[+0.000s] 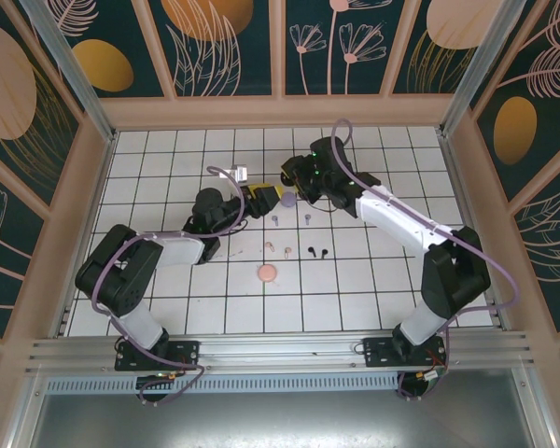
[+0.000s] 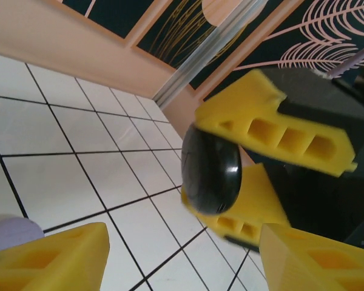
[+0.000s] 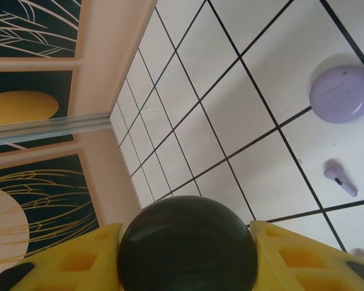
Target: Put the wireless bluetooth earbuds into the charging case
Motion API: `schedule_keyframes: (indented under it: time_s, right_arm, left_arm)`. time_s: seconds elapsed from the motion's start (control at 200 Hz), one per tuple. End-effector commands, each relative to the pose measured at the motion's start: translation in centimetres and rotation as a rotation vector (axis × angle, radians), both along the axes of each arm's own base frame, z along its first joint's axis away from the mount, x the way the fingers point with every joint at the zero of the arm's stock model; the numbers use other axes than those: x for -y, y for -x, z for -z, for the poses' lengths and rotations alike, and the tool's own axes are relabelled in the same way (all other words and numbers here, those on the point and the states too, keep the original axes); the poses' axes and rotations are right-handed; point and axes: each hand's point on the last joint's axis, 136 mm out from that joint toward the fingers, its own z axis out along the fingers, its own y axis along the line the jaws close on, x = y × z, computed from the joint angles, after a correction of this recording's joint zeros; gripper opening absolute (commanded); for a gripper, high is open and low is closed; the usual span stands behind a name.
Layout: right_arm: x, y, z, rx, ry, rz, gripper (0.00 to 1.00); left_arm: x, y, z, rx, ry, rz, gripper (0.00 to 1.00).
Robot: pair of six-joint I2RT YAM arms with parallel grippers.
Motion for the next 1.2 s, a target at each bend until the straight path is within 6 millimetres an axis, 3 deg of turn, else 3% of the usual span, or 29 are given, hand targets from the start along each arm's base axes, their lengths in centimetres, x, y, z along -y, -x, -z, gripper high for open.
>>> schedule_keyframes:
  time_s: [0.0, 0.035, 0.405, 0.861, 1.191]
  right_arm:
    - [-1.0, -0.8, -1.1, 0.020, -0.029, 0.024, 0.32]
    - [-1.1, -0.9, -1.1, 0.019, -0.030, 0.022, 0.32]
    - [-2.6, -0.8, -1.2, 0.021, -0.046, -0.005, 0.32]
    - [-2.5, -0.1, -0.9, 0.016, -0.048, -0.010, 0.32]
    - [-2.7, -0.1, -1.1, 0.020, -0.072, -0.009, 0.33]
  left_arm:
    - [0.7, -0.1, -2.9, 0.092, 0.054, 0.021, 0.65]
    - [1.0, -0.4, -1.8, 0.071, 0.043, 0.023, 0.64]
    - [1.8, -0.9, -1.6, 0.069, 0.050, 0.033, 0.53]
    - [1.8, -1.8, -2.0, 0.079, 0.076, 0.006, 0.38]
    - [1.9, -1.7, -1.8, 0.070, 0.082, 0.013, 0.12]
